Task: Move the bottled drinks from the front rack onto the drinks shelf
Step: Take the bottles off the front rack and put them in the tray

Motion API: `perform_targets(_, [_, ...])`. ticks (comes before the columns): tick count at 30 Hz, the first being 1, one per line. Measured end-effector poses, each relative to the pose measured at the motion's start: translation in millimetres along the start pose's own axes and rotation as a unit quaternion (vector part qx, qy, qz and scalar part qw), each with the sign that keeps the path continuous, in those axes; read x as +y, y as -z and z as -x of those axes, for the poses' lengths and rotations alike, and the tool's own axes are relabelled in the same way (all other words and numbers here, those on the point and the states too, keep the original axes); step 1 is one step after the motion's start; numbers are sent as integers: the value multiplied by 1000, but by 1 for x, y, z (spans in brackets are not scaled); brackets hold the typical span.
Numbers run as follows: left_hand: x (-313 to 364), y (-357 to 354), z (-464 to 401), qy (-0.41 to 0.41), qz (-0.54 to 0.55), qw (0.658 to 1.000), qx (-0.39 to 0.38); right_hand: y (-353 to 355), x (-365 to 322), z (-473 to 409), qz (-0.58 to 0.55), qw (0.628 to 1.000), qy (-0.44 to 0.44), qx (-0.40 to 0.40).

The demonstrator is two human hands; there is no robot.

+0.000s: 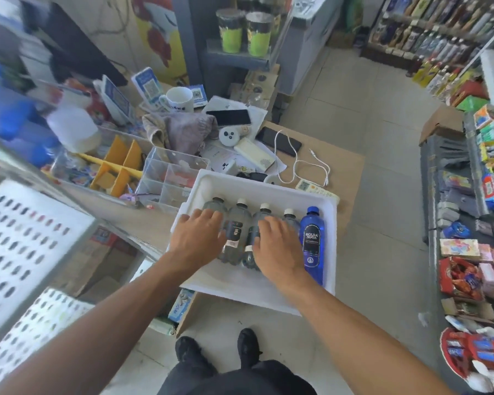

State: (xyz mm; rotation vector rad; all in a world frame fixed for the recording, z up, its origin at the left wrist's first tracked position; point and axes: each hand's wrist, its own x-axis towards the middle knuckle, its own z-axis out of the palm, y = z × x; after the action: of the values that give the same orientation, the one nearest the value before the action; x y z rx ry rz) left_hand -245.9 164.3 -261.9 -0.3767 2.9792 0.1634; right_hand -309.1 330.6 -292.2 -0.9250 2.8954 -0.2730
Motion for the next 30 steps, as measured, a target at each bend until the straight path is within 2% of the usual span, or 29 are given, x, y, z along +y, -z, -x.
perform_targets(6, [-51,34,47,98,-41,993,55,37,-54,-42,73,979,184,-58])
perform_targets(11, [-95,74,91,182,-64,973,130,80,-133,-65,76,956,261,-115])
perform_targets(18, [-154,140,152,271,-91,933,219,143,-248,-69,41,920,387,-52])
perform_targets(26, [-211,200,224,352,-105,877,308,197,-363,-57,5,866,495,66])
perform_targets(30, [-235,212,250,375,-113,855,340,211,-416,-57,-41,854,516,49])
